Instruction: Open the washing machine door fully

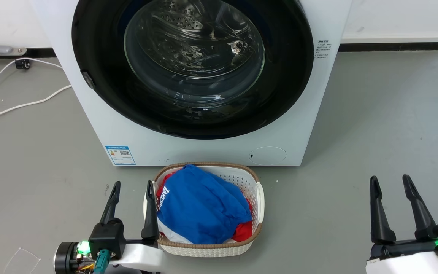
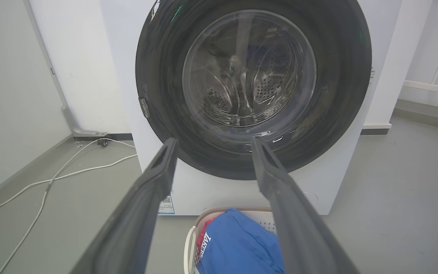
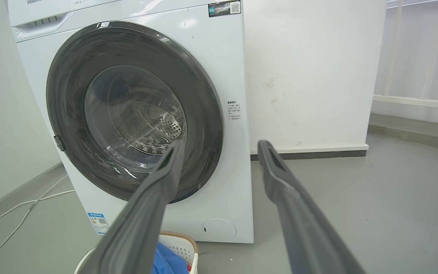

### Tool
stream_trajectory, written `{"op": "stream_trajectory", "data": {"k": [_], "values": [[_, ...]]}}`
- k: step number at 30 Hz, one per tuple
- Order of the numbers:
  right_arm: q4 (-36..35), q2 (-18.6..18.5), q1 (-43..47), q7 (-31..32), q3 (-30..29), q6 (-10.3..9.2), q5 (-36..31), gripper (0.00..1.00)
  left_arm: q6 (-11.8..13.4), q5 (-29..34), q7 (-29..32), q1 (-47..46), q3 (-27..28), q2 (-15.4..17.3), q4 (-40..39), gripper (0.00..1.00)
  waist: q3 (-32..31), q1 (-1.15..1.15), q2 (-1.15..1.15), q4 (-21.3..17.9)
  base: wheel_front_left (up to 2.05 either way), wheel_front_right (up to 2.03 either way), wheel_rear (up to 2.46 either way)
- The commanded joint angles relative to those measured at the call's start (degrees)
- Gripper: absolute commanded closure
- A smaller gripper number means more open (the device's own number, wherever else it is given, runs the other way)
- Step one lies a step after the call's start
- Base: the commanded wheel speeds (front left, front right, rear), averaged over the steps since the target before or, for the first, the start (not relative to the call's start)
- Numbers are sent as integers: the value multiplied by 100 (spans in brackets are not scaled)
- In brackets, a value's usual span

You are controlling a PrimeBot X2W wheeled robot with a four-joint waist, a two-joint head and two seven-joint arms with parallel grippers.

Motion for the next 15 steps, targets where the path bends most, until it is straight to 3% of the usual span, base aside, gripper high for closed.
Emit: {"op": "stream_trajectory", "data": {"k": [1,15], "values": [[16,15,26,-14,7,-1,25,0,-2,-16,-16,49,16,-11,9,0,0,0,0,-1,0,0,0],[93,15,2,-14,8,-1,106,0,45,-64,-16,24,-1,-16,48,0,-7,0,0,8,0,0,0]]}}
